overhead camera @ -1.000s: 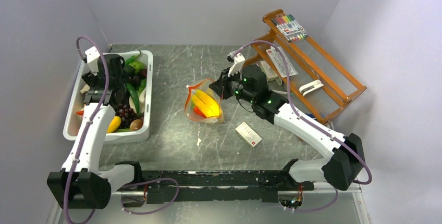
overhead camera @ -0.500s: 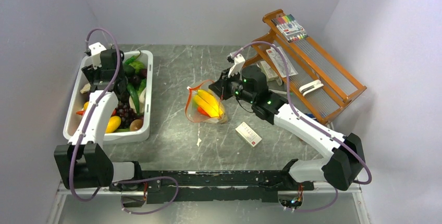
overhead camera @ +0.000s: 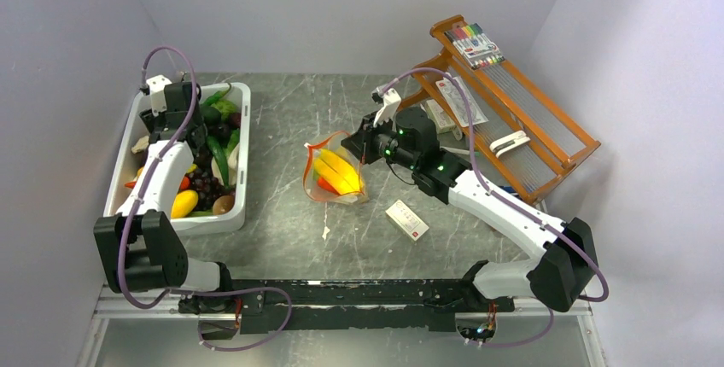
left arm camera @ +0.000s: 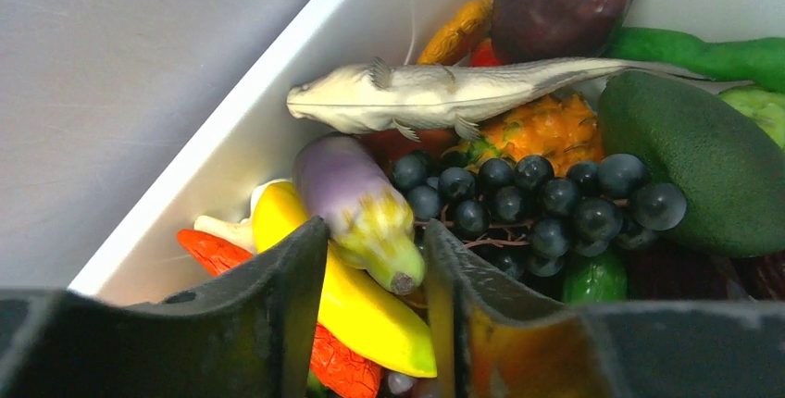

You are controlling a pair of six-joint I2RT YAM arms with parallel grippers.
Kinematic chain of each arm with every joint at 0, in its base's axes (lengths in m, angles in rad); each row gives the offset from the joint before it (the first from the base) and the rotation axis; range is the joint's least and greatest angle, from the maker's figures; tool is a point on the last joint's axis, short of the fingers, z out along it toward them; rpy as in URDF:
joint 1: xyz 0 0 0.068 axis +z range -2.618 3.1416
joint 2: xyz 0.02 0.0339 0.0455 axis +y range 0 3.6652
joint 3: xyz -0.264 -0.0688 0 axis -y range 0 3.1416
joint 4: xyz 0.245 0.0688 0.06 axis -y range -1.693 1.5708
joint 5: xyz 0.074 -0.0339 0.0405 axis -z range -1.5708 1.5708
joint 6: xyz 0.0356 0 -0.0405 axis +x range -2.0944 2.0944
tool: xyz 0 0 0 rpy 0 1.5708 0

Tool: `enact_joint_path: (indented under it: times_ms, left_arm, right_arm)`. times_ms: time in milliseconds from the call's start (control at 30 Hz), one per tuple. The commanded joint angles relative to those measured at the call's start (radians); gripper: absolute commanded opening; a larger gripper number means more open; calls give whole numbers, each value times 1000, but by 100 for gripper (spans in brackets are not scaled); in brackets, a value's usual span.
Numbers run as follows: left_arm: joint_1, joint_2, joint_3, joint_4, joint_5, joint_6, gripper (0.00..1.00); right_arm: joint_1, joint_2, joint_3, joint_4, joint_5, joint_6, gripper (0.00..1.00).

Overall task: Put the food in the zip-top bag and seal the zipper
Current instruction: Pick up the fake vegetable from the bin.

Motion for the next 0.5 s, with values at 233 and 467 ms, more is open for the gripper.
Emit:
enact_joint_path:
  times_ms: [233,467]
  left_arm:
    - [13,-114,22,-37,62,6,7]
    - [13,-237,-2,-108,184,-18,7]
  right_arm:
    - [-3,29,44,7,-10,4,0]
    - [-3,35,69,-19,18,-11,0]
